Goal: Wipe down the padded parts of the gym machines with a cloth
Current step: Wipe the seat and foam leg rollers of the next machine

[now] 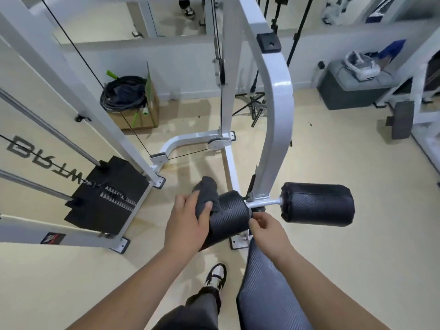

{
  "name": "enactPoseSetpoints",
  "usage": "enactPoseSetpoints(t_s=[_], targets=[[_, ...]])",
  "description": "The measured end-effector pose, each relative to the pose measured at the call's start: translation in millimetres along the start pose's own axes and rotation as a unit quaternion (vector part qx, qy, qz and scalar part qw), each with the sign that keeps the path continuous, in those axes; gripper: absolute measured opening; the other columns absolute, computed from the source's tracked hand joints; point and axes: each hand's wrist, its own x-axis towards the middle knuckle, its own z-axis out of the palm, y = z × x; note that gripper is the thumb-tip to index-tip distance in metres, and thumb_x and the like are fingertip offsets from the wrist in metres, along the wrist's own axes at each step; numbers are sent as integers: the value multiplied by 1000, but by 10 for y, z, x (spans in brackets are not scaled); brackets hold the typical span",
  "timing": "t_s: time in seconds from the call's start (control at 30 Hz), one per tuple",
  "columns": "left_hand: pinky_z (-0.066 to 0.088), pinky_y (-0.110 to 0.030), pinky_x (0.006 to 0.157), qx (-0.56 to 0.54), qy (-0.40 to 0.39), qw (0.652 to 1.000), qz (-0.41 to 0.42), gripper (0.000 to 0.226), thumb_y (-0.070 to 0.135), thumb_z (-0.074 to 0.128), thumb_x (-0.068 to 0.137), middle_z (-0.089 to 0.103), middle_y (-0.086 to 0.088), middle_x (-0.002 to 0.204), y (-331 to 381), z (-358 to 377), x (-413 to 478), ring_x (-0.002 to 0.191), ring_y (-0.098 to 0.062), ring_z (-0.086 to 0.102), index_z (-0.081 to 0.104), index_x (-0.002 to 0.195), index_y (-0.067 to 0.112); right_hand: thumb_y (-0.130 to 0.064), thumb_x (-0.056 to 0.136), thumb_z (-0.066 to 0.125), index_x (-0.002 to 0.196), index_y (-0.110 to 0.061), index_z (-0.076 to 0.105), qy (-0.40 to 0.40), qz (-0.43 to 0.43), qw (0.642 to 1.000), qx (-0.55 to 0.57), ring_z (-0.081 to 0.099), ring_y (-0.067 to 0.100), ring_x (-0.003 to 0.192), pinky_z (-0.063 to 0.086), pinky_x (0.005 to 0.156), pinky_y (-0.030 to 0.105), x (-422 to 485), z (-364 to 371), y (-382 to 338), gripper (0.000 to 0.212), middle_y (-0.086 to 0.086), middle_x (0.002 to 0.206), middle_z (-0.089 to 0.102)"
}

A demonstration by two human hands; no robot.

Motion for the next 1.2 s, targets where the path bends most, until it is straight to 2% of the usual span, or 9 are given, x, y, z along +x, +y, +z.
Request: enactPoseSetpoints(t_s=[0.1, 0.2, 0.4, 0.5, 0.67, 0.87, 1.03, 1.1, 1.2], targets=[[53, -38, 92, 128, -68, 987, 63, 48, 46, 54, 101, 45, 0, 132, -194, 213, 227, 119, -23, 49, 50, 144, 26, -22, 103, 49, 124, -17, 65, 17, -10, 1000, -5, 66, 25, 110, 51, 99, 40, 244, 41, 2, 27, 5, 119, 72], [46, -41, 98, 238, -159, 954, 91, 54, 54, 54, 96, 40, 0, 143, -397, 520, 242, 126, -28, 42, 43, 145, 35, -24, 108, 42, 161, -17, 33, -9, 23, 999, -32, 58, 28, 126, 45, 97, 32, 520, 110, -3, 54, 8, 140, 60], [37, -47, 101, 296, -146, 942, 64, 63, 56, 43, 101, 29, -3, 155, -308, 738, 290, 134, -30, 32, 21, 158, 42, -6, 104, 37, 160, -41, 29, -98, 37, 993, -49, 61, 24, 92, 49, 75, 31, 807, 191, 54, 67, 14, 118, 66], [34, -50, 102, 292, -169, 939, 68, 62, 51, 41, 103, 21, -6, 159, -40, 964, 438, 137, -33, 26, 13, 159, 44, 8, 88, 37, 156, -46, 33, -135, 44, 989, -34, 64, 26, 112, 53, 98, 34, 859, 189, 99, 87, 3, 120, 68], [35, -49, 101, 280, -230, 919, 155, 70, 40, 55, 99, 23, -7, 155, 162, 1100, 659, 133, -33, 29, 17, 158, 44, 4, 78, 42, 143, -41, 53, -140, 47, 989, 7, 67, 17, 110, 55, 102, 45, 907, 166, 196, 79, -10, 117, 73], [55, -41, 82, 282, -158, 938, 126, 77, 27, 78, 78, 48, -8, 130, -649, 493, 284, 109, -30, 52, 46, 148, 32, -13, 92, 51, 153, -27, 34, -134, 78, 987, -29, 61, 15, 105, 45, 92, 35, 837, 211, 263, 65, -1, 123, 63], [53, -44, 88, 256, -126, 958, 32, 52, 38, 60, 94, 45, -10, 132, -458, 552, 465, 116, -31, 47, 47, 144, 28, -31, 99, 45, 123, -13, 55, -113, 88, 988, -55, 61, 19, 95, 46, 86, 40, 998, 206, 194, 31, 2, 108, 66], [51, -45, 92, 229, -155, 959, 60, 48, 41, 54, 97, 41, -11, 135, -107, 793, 652, 123, -34, 42, 45, 143, 28, -35, 104, 39, 103, -11, 56, -104, 78, 988, -88, 59, 23, 89, 46, 84, 40, 1070, 200, 167, 30, 6, 100, 65], [48, -49, 97, 214, -222, 944, 122, 55, 40, 55, 98, 37, -12, 138, 253, 1036, 849, 125, -35, 39, 40, 149, 28, -35, 109, 32, 106, -11, 56, -101, 60, 982, -148, 60, 31, 101, 45, 88, 39, 1122, 223, 210, 34, 11, 108, 65]])
